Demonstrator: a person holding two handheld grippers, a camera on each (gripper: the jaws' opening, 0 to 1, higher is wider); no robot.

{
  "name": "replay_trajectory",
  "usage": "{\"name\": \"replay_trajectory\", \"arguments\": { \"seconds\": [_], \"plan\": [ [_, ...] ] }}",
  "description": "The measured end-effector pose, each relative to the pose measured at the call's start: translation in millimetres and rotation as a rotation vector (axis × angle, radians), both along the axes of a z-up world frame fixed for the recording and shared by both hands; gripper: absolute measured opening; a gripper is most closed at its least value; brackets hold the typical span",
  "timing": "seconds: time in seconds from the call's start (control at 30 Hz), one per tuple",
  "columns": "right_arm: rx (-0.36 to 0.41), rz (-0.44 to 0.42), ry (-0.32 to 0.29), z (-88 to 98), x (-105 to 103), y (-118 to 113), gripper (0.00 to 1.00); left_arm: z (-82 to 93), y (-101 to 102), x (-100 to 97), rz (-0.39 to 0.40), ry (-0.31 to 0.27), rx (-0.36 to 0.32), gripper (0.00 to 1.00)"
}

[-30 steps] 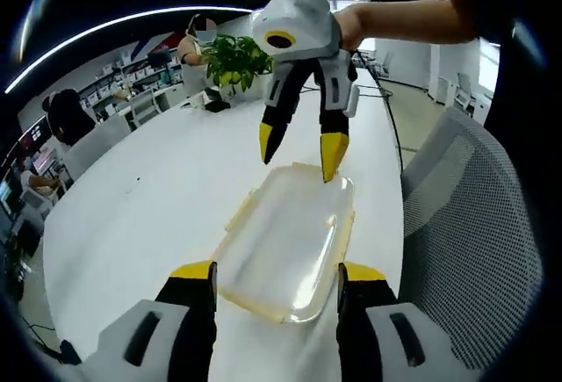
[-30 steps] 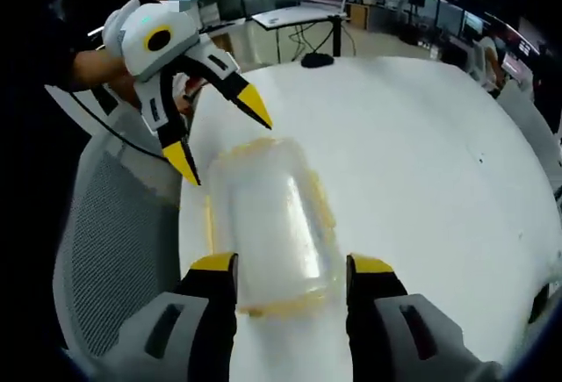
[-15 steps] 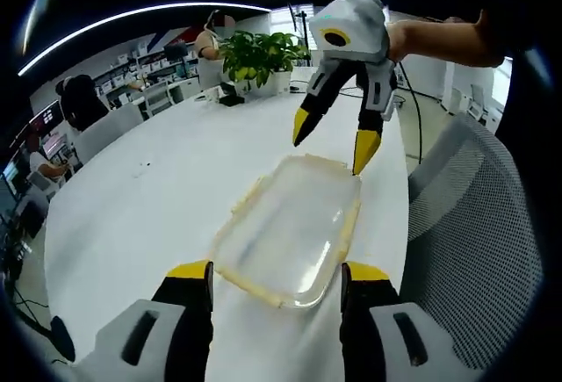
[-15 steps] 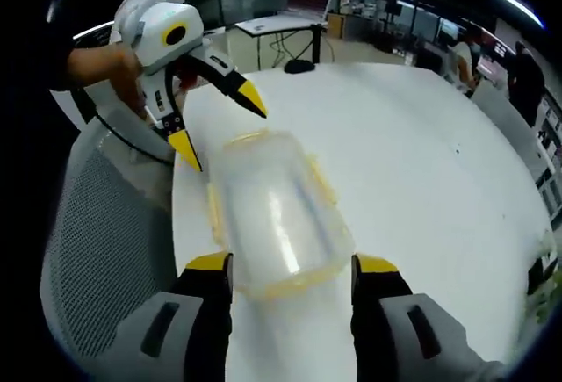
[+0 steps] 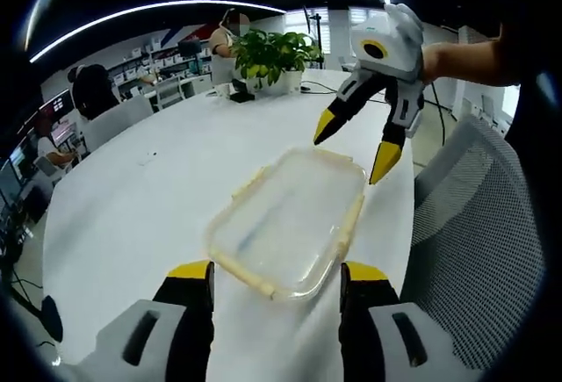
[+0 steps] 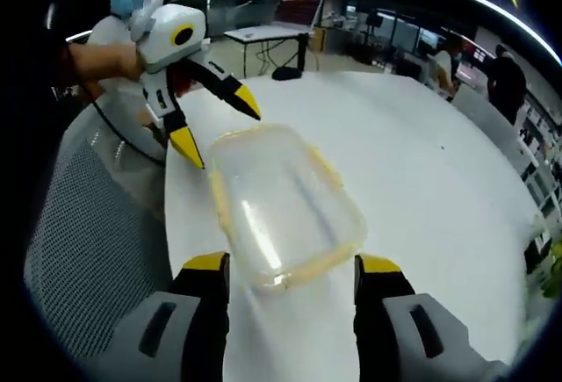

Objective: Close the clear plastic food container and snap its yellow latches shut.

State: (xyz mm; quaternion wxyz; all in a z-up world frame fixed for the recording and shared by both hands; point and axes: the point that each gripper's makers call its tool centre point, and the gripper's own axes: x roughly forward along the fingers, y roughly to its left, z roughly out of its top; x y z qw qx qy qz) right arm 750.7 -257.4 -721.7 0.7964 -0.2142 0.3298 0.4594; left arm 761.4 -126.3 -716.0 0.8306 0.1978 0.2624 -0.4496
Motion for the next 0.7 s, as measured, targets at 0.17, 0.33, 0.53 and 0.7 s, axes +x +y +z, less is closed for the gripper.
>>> {"name": "replay_trajectory", "arguments": {
  "seconds": [0.17,0.33,0.53,0.7],
  "plan": [
    [0.038,-0.045,-0.001,-2.7,-0.8,1.7,0.52,-4.0,-1.2,0.6,0.008,0.007,-0.002,0.5],
    [0.067,-0.073,-0.004,-2.6,0.4,3.8,0.49,-5.4,0.7,3.4,0.017,0.01,-0.002,0.46],
    [0.074,-0.079,-0.007,-4.6,2.9,2.6,0.48,-6.6,0.6,6.6,0.011,0.021,-0.004,0.46],
    [0.074,-0.079,-0.006,-4.7,9.6,1.3,0.48,-6.7,-1.2,13.4,0.011,0.023,-0.006,0.46]
  ]
}}
